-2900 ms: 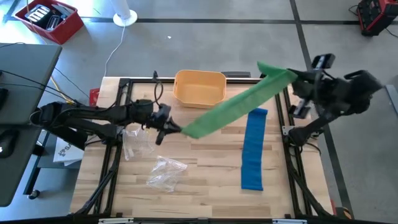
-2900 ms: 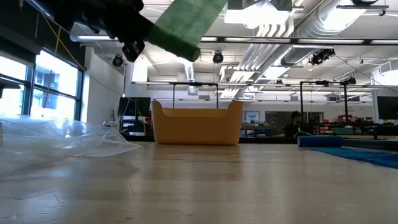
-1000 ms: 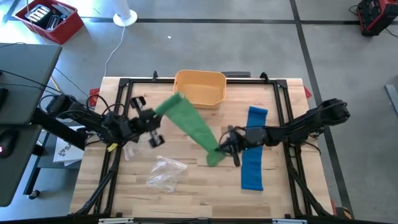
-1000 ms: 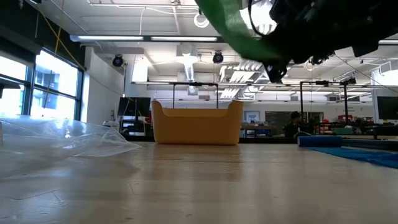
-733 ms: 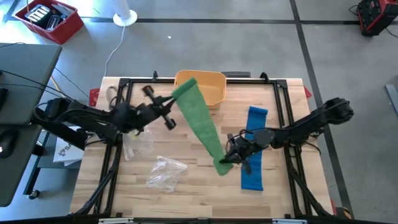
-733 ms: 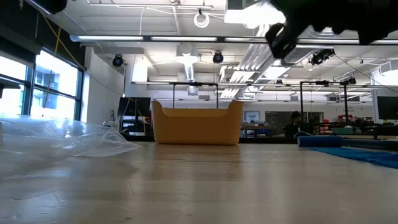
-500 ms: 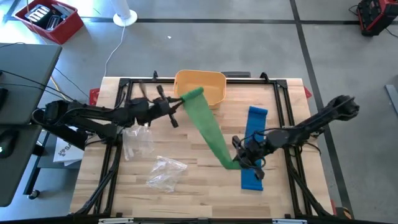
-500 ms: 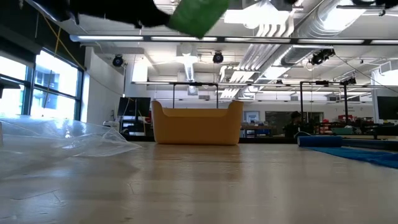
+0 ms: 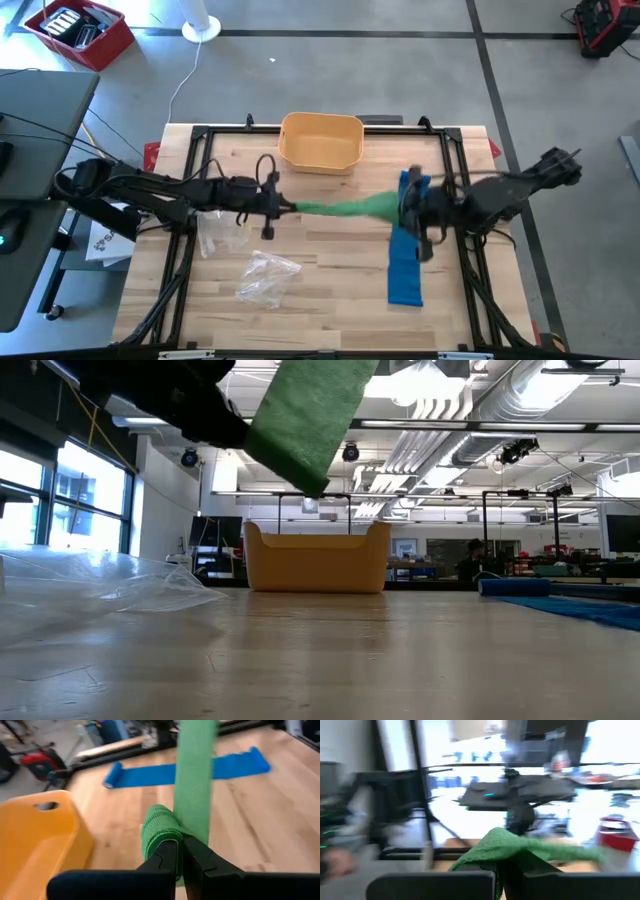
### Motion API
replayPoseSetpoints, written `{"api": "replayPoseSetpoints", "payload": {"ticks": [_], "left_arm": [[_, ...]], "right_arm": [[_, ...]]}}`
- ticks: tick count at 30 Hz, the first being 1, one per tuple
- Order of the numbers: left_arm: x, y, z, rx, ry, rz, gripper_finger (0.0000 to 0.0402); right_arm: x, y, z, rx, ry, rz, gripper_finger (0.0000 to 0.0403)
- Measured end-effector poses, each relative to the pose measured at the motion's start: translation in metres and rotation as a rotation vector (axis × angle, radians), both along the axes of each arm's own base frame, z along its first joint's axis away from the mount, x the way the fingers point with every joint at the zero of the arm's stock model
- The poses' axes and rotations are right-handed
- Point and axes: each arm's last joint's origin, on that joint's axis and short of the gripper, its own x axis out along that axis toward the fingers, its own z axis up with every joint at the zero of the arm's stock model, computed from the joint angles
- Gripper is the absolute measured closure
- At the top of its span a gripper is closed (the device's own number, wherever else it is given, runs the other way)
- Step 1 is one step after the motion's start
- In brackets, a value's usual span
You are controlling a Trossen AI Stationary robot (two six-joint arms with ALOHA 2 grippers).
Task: Roll bandage
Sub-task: Roll the green bandage
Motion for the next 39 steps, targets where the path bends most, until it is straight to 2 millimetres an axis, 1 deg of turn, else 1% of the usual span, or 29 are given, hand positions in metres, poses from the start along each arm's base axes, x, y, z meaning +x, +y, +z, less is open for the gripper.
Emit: {"api": "replayPoseSetpoints", "payload": {"ticks": [2,4,7,9,11,14,17,20,25,30,32,35,37,39], "left_arm": [[0.0,-0.006,-0.001,0.008,0.004,-0.009,0.04],[0.0,-0.008,-0.001,0.034,0.0,0.03,0.04],[0.001,-0.003,0.001,0.074,-0.022,0.141,0.04],[0.002,0.005,0.004,0.069,-0.051,0.156,0.04],[0.005,0.015,0.009,0.059,-0.105,0.153,0.04],[0.007,0.033,0.019,0.071,-0.213,0.17,0.04],[0.007,0.051,0.033,0.059,-0.359,0.15,0.0401],[0.004,0.064,0.044,0.013,-0.475,0.127,0.0401],[-0.002,0.077,0.057,-0.056,-0.609,0.118,0.0401],[-0.01,0.085,0.074,-0.097,-0.78,0.122,0.0401],[-0.013,0.088,0.079,-0.094,-0.841,0.124,0.0401],[-0.017,0.093,0.083,-0.078,-0.877,0.141,0.0401],[-0.018,0.098,0.082,-0.072,-0.867,0.163,0.0401],[-0.018,0.101,0.078,-0.047,-0.827,0.183,0.0401]], "right_arm": [[-0.005,-0.007,0.012,-0.031,0.009,-0.056,0.0403],[-0.007,-0.013,0.019,-0.049,0.019,-0.069,0.0403],[-0.006,-0.012,0.016,-0.053,0.05,-0.015,0.0403],[-0.001,-0.007,0.005,-0.038,0.107,0.075,0.0403],[0.006,0.0,-0.011,-0.014,0.185,0.185,0.0403],[0.017,0.014,-0.045,0.016,0.309,0.31,0.0403],[0.025,0.023,-0.084,0.048,0.422,0.324,0.0403],[0.028,0.027,-0.123,0.117,0.499,0.309,0.0403],[0.022,0.03,-0.188,0.304,0.562,0.386,0.0403],[0.009,0.031,-0.24,0.494,0.492,0.402,0.0403],[0.006,0.032,-0.253,0.541,0.472,0.401,0.0403],[0.005,0.035,-0.259,0.575,0.436,0.414,0.0403],[0.004,0.041,-0.256,0.56,0.414,0.454,0.0403],[0.006,0.05,-0.243,0.523,0.364,0.513,0.0403]]}}
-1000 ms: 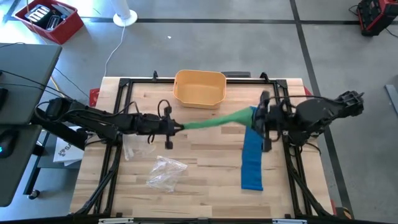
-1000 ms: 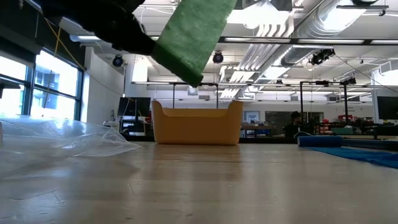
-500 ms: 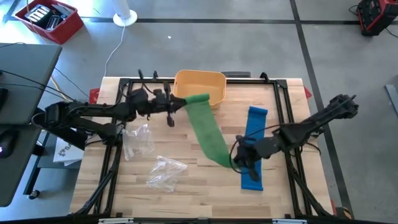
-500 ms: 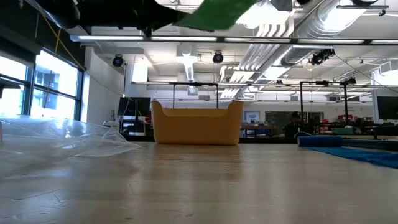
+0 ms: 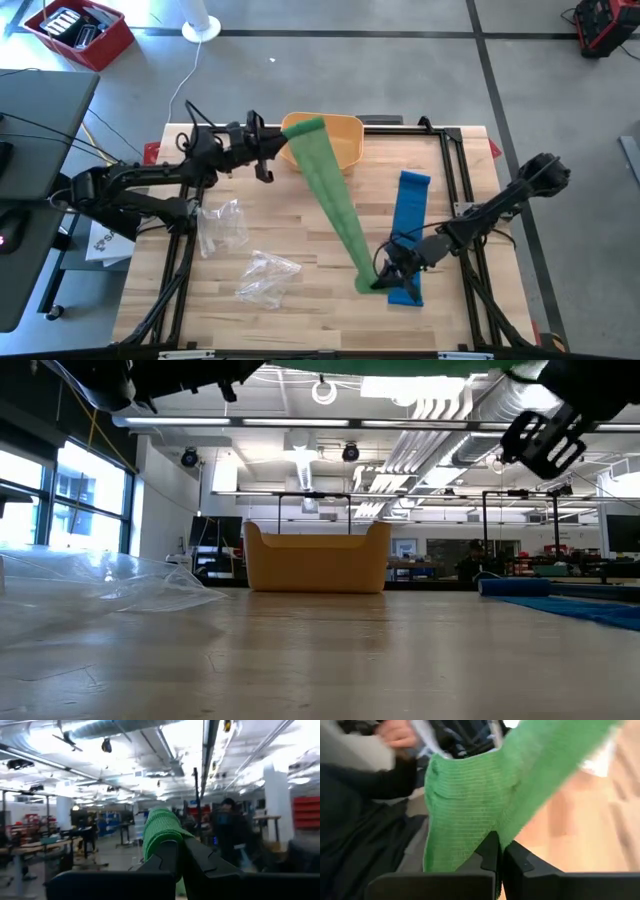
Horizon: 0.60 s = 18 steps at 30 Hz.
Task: Roll bandage
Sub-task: Roll the green bandage
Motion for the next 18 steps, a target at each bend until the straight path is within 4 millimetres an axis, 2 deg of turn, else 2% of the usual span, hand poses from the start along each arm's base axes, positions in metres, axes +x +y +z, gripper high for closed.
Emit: {"api": "replayPoseSetpoints", "payload": {"ticks": [4,8,10,12,15,18], "left_arm": [[0.004,0.003,-0.016,0.027,0.179,0.042,0.0401],[0.01,-0.001,-0.039,-0.009,0.41,0.022,0.0401],[0.012,-0.008,-0.05,-0.024,0.52,-0.012,0.0401],[0.014,-0.018,-0.06,-0.032,0.62,-0.054,0.0401],[0.015,-0.036,-0.071,-0.04,0.738,-0.129,0.0401],[0.017,-0.057,-0.076,-0.021,0.79,-0.21,0.0401]], "right_arm": [[0.001,0.018,0.041,-0.066,-0.206,0.084,0.0403],[-0.008,0.032,0.101,-0.175,-0.425,0.151,0.0403],[-0.015,0.034,0.131,-0.265,-0.471,0.15,0.0403],[-0.023,0.031,0.162,-0.358,-0.482,0.082,0.0403],[-0.033,0.02,0.209,-0.471,-0.484,-0.111,0.0403],[-0.045,0.003,0.245,-0.576,-0.447,-0.309,0.0403]]}}
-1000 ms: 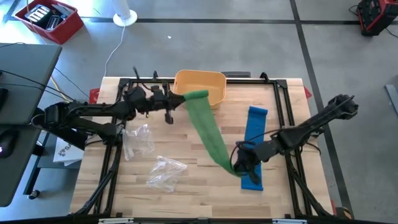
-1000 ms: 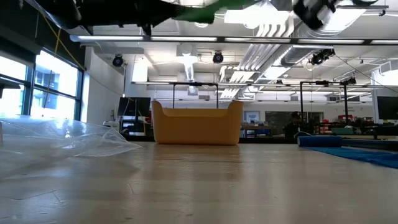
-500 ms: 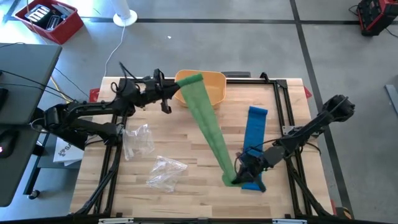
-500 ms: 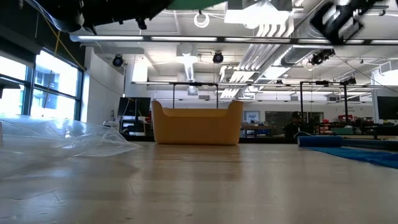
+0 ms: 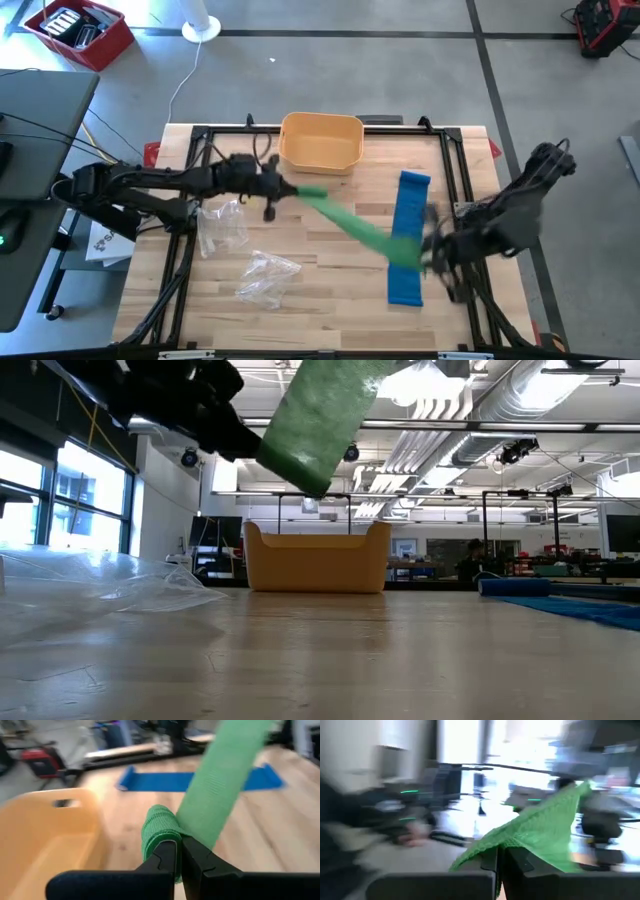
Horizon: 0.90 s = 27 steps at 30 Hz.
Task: Roll bandage
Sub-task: Roll the green bandage
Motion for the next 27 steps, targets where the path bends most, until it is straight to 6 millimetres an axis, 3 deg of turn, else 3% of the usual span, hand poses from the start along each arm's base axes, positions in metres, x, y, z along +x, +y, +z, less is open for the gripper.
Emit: {"api": "replayPoseSetpoints", "payload": {"ticks": [6,12,15,18,22,27], "left_arm": [[0.001,-0.038,-0.002,-0.01,0.025,-0.093,0.0401],[-0.001,-0.066,-0.002,-0.082,0.033,-0.173,0.0401],[-0.002,-0.079,0.001,-0.148,0.017,-0.234,0.0401],[-0.002,-0.093,0.009,-0.249,-0.049,-0.341,0.0401],[-0.004,-0.109,0.026,-0.341,-0.194,-0.494,0.0401],[-0.009,-0.122,0.053,-0.319,-0.485,-0.62,0.0401]], "right_arm": [[-0.027,-0.052,0.044,-0.065,0.031,-0.323,0.0403],[-0.056,-0.113,0.044,-0.035,0.075,-0.577,0.0403],[-0.064,-0.134,0.026,-0.01,0.146,-0.692,0.0403],[-0.059,-0.146,0.0,0.013,0.228,-0.74,0.0403],[-0.031,-0.157,-0.05,0.037,0.36,-0.731,0.0403],[0.017,-0.176,-0.131,0.096,0.455,-0.625,0.0403]]}}
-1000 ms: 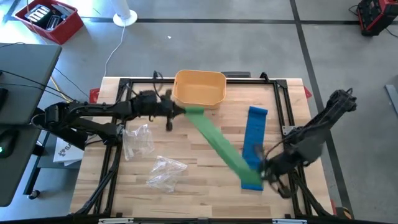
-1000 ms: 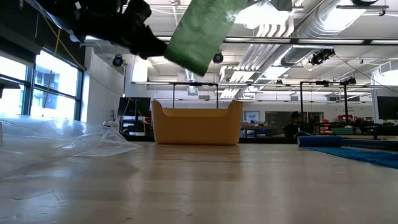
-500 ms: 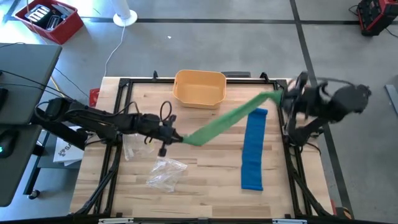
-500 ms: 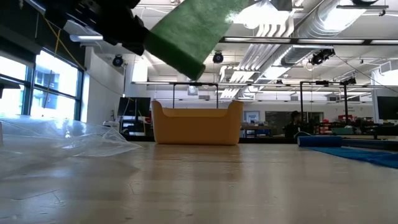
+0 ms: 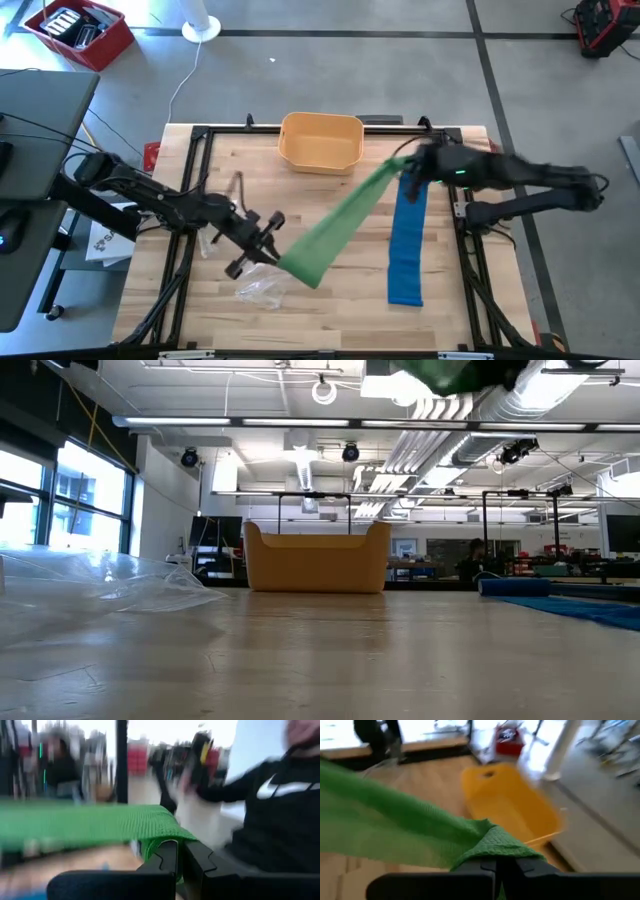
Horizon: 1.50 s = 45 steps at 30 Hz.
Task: Roll bandage
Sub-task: Roll the green bandage
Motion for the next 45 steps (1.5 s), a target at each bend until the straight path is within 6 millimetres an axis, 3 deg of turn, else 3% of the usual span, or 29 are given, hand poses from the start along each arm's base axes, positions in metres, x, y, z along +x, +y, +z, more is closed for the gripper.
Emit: {"api": "replayPoseSetpoints", "payload": {"ticks": [5,9,12,16,25,30,34,40,45], "left_arm": [[-0.011,-0.004,0.026,0.036,-0.376,0.018,0.0401],[-0.018,0.0,0.04,0.093,-0.636,0.114,0.0399],[-0.019,0.01,0.046,0.129,-0.729,0.23,0.0398],[-0.015,0.025,0.047,0.156,-0.733,0.41,0.0398],[-0.007,0.059,0.046,0.257,-0.609,0.798,0.0397],[-0.003,0.08,0.041,0.323,-0.541,0.887,0.0397],[0.005,0.098,0.028,0.405,-0.385,0.936,0.0397],[0.01,0.122,0.004,0.495,-0.087,1.036,0.0397],[0.009,0.134,-0.017,0.537,0.145,1.024,0.0397]], "right_arm": [[0.024,-0.021,-0.08,0.148,0.011,0.041,0.0403],[0.03,-0.024,-0.129,0.233,0.023,0.039,0.0403],[0.034,-0.018,-0.152,0.296,0.024,0.071,0.0403],[0.044,0.003,-0.167,0.35,0.033,0.141,0.0403],[0.049,0.074,-0.175,0.461,0.037,0.358,0.0403],[0.043,0.113,-0.176,0.525,0.027,0.452,0.0403],[0.038,0.136,-0.169,0.55,-0.04,0.537,0.0403],[0.031,0.158,-0.139,0.555,-0.243,0.668,0.0403],[0.025,0.172,-0.089,0.458,-0.357,0.729,0.0403]]}}
